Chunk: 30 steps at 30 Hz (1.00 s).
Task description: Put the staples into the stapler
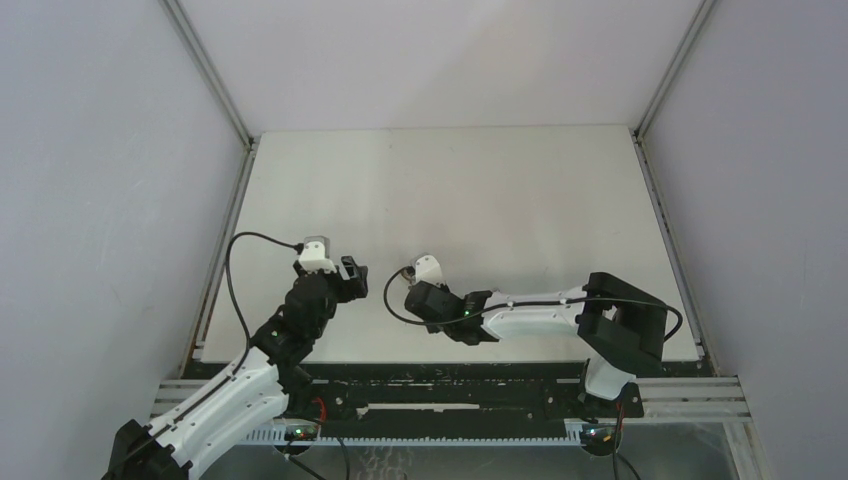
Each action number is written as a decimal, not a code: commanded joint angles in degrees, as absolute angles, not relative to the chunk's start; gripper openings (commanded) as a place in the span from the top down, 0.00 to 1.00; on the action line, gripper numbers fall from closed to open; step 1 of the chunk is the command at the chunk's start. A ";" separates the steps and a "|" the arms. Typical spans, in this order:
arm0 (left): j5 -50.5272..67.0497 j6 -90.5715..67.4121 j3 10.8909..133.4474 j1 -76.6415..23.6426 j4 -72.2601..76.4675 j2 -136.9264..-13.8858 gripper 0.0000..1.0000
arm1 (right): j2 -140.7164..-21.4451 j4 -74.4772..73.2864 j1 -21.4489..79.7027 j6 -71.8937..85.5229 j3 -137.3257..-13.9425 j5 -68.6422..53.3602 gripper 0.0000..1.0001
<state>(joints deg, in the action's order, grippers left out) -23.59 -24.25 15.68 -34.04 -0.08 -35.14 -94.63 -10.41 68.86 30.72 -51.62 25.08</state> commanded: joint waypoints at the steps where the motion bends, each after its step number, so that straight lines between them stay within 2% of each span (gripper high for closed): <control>1: -23.30 -22.76 14.90 -33.75 2.36 -35.20 0.19 | -94.92 -10.39 69.35 30.72 -53.67 27.02 0.86; 30: -23.55 -22.50 15.03 -33.75 2.09 -35.36 0.18 | -96.84 -10.70 69.02 31.64 -53.61 26.17 0.87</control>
<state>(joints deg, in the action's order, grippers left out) -23.59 -23.75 15.68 -34.04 -0.08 -35.24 -95.81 -10.96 68.86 30.79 -51.94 25.69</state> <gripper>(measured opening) 0.814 0.141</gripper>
